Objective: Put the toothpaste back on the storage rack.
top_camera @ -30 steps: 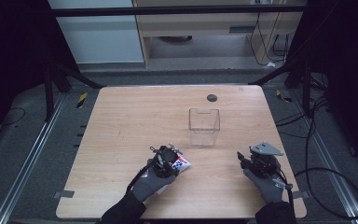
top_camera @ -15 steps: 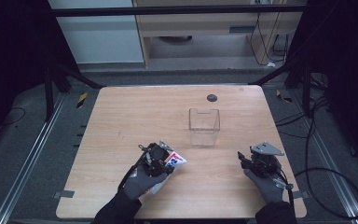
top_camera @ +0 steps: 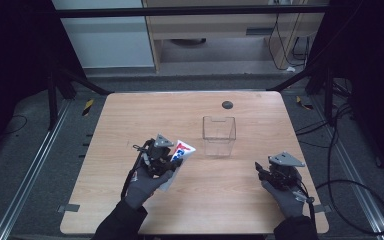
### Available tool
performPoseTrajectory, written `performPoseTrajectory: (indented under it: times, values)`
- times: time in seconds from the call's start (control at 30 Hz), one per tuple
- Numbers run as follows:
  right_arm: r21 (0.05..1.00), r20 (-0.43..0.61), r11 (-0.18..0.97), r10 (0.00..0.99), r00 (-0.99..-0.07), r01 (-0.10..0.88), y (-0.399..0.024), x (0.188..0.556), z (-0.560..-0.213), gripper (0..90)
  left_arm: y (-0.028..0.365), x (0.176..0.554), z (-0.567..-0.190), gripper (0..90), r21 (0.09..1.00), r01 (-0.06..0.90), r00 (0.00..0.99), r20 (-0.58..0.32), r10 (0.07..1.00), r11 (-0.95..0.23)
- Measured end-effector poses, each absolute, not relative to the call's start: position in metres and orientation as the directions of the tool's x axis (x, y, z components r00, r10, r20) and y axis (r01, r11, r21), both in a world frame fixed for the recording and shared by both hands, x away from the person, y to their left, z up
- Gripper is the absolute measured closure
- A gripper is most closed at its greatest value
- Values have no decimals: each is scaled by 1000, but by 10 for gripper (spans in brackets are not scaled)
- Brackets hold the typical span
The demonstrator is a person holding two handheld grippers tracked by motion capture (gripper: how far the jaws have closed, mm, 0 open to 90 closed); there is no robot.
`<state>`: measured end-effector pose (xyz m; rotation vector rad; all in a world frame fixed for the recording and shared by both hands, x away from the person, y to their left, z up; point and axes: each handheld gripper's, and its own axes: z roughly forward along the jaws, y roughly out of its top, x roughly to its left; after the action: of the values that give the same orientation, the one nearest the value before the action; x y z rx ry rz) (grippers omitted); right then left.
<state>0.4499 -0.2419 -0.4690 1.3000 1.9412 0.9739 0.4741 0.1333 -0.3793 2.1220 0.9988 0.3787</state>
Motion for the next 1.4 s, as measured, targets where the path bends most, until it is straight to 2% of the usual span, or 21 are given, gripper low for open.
performPoseTrajectory:
  times: [0.27,0.6,1.1,1.4]
  values:
    - [834,-83,251,937,-338,492,-241,450,-469,457,140,489,-354,723,831,463,602,-39,797,-309]
    - [835,-84,252,937,-338,490,-240,450,-470,456,139,512,-337,723,902,401,553,-98,827,-162]
    - [835,-88,258,935,-344,486,-241,451,-471,457,124,534,-321,723,954,298,528,-154,835,-12]
    - [834,-85,254,936,-341,490,-241,451,-471,457,111,543,-318,724,966,258,523,-143,841,4]
